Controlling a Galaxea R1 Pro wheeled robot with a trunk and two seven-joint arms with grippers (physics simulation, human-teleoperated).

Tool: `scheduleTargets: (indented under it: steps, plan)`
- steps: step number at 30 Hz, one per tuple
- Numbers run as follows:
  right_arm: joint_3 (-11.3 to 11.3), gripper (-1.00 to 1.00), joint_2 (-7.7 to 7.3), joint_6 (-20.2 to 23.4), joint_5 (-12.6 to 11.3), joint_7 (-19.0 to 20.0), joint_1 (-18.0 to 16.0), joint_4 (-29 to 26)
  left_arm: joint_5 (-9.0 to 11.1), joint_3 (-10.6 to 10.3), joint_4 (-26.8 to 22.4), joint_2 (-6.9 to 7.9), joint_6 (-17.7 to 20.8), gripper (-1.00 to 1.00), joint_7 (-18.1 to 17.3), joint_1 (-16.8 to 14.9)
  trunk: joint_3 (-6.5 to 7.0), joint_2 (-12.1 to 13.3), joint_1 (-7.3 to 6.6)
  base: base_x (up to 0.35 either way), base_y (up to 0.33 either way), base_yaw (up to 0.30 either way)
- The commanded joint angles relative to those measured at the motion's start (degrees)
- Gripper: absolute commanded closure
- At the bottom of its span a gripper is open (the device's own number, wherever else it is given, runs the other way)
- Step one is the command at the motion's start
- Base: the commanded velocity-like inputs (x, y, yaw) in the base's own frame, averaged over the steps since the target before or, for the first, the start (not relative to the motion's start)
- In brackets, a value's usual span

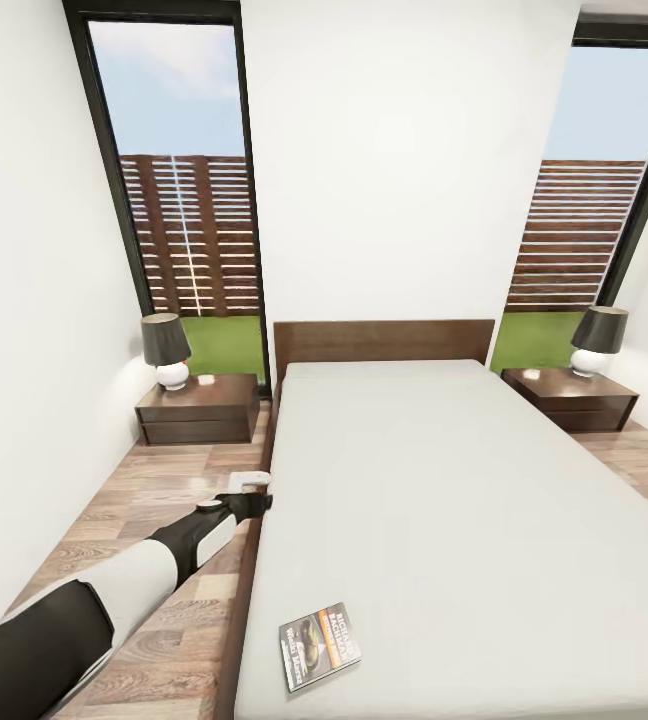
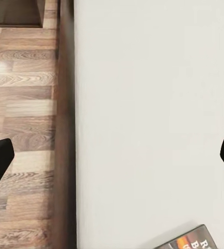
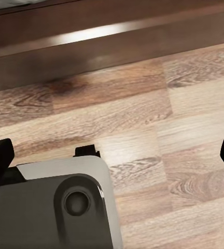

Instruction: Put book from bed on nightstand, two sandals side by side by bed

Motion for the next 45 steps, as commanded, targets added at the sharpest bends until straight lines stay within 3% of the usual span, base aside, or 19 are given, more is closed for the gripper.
scheduleTargets:
  steps: [1, 16, 26, 45]
  plan:
    - [-0.2, -1.00, -0.01, -0.4, 0.0, 0.0, -0.1, 0.2, 0.5, -0.5, -0.1, 0.03, 0.2, -1.00, 0.4, -0.1, -0.09, -0.1, 0.01, 0.000, 0.000, 0.000]
    - [-0.2, -1.00, -0.03, -0.4, 0.0, 0.0, -0.1, 0.2, -0.7, -0.5, -0.1, -1.72, 0.3, -1.00, 0.3, 0.0, -0.09, -0.1, 0.01, 0.000, 0.000, 0.000]
    - [-0.2, -1.00, 0.55, -0.4, -0.1, 0.0, -0.1, 0.2, -2.1, -0.5, -0.1, -2.00, 0.3, -1.00, 0.4, 0.0, -0.09, -0.1, 0.01, 0.000, 0.000, 0.000]
    - [-0.1, -1.00, 1.60, -0.4, 0.1, 0.4, -0.1, 0.2, -2.9, -0.5, -0.1, -2.15, 0.3, -1.00, 0.4, 0.0, -0.09, -0.1, 0.01, 0.000, 0.000, 0.000]
